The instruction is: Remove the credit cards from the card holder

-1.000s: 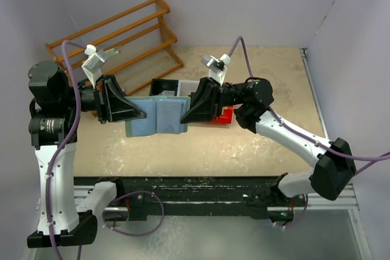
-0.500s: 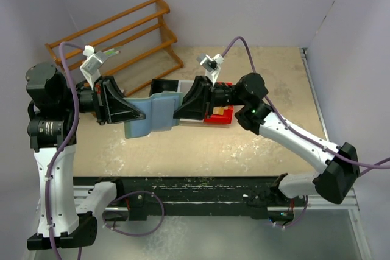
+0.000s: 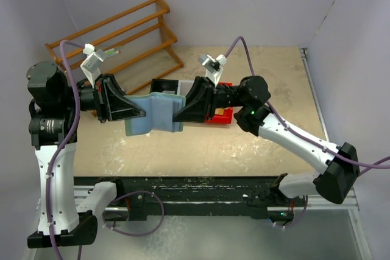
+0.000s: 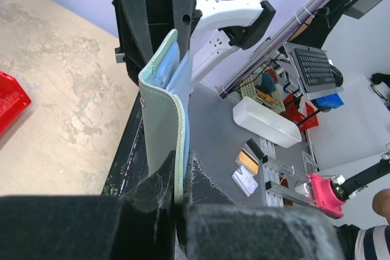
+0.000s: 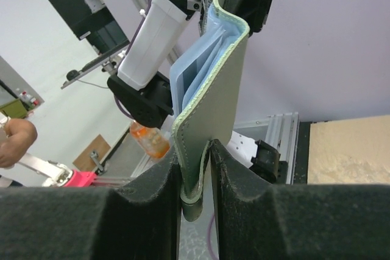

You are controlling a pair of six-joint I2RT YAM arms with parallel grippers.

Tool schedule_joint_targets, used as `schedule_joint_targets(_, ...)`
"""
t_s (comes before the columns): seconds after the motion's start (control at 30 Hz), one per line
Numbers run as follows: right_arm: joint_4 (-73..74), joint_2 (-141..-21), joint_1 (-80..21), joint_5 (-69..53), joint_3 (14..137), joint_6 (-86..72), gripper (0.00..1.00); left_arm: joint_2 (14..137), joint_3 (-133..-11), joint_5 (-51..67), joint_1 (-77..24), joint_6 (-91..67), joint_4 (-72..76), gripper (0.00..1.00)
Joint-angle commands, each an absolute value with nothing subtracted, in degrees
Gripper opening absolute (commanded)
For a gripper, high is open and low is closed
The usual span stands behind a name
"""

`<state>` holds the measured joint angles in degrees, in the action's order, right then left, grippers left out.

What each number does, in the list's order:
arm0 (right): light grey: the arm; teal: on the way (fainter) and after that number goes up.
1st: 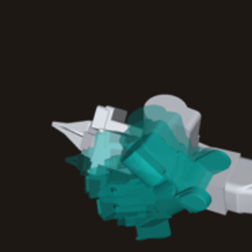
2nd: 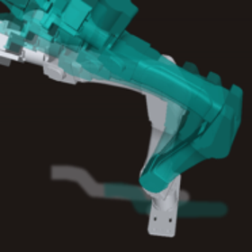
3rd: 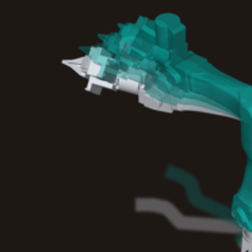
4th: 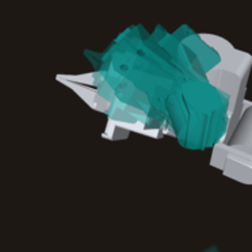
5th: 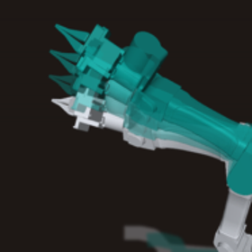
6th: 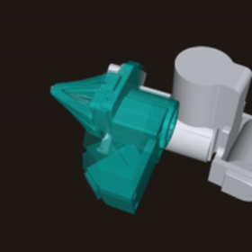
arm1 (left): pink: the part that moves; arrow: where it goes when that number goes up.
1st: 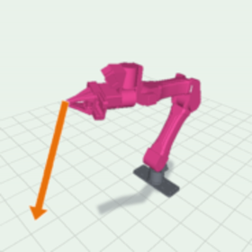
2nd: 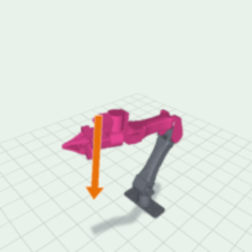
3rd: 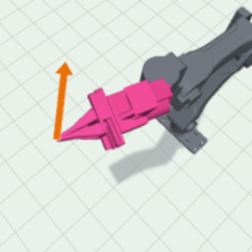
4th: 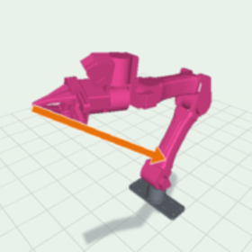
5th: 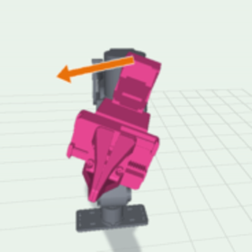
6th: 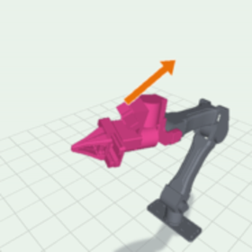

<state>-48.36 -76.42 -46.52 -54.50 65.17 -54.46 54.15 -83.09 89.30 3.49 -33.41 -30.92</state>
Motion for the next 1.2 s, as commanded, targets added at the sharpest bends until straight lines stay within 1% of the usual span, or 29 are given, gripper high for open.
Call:
schedule_joint_targets(0.0, -49.8, -74.6, -47.6, -47.4, 66.3, -53.0, 0.24, 54.2, -82.1, 97.6, 3.5, -33.5, -29.9, 0.00)
schedule_joint_targets(0.1, -47.8, -73.8, -48.6, -45.3, 66.1, -52.0, 0.18, 54.3, -81.8, 97.4, 3.4, -33.6, -29.6, 0.00)
schedule_joint_targets(0.17, -44.2, -73.3, -49.6, -43.1, 66.7, -50.1, 0.16, 54.3, -81.7, 97.3, 3.5, -33.6, -29.4, 0.00)
schedule_joint_targets(0.2, -41.9, -73.0, -50.2, -41.7, 67.2, -48.6, 0.17, 54.3, -81.6, 97.2, 3.4, -33.5, -29.3, 0.00)
schedule_joint_targets(0.3, -36.8, -72.6, -52.2, -38.1, 68.8, -45.0, 0.29, 54.3, -81.3, 97.2, 3.4, -33.5, -29.2, 0.00)
schedule_joint_targets(0.4, -28.3, -72.8, -53.1, -32.3, 71.4, -41.7, 0.37, 54.3, -81.2, 97.3, 3.5, -33.4, -29.1, 0.00)
schedule_joint_targets(0.47, -23.5, -72.9, -53.2, -28.4, 72.7, -39.7, 0.39, 54.3, -81.2, 97.3, 3.4, -33.4, -29.0, 0.00)
schedule_joint_targets(0.73, -16.0, -71.0, -53.8, -18.3, 74.1, -35.5, 0.38, 53.9, -81.0, 97.4, 3.4, -33.4, -29.0, 0.00)
schedule_joint_targets(0.93, -14.7, -71.0, -54.6, -17.8, 74.5, -34.3, 0.35, 54.0, -80.9, 97.0, 3.4, -33.4, -28.8, 0.00)
schedule_joint_targets(1.03, -17.4, -70.7, -54.8, -21.4, 73.3, -34.8, 0.35, 54.1, -80.9, 96.6, 3.4, -33.4, -28.6, 0.00)
schedule_joint_targets(1.07, -19.3, -70.5, -54.8, -23.2, 72.6, -35.4, 0.28, 54.1, -80.9, 96.3, 3.4, -33.4, -28.4, 0.00)
schedule_joint_targets(1.13, -22.0, -69.9, -54.9, -24.6, 70.9, -36.8, 0.08, 54.0, -80.8, 95.4, 3.4, -32.9, -28.6, 0.00)
schedule_joint_targets(1.17, -23.0, -69.6, -55.0, -24.9, 70.4, -37.4, 0.00, 53.9, -80.7, 94.6, 3.4, -32.2, -29.2, 0.05)
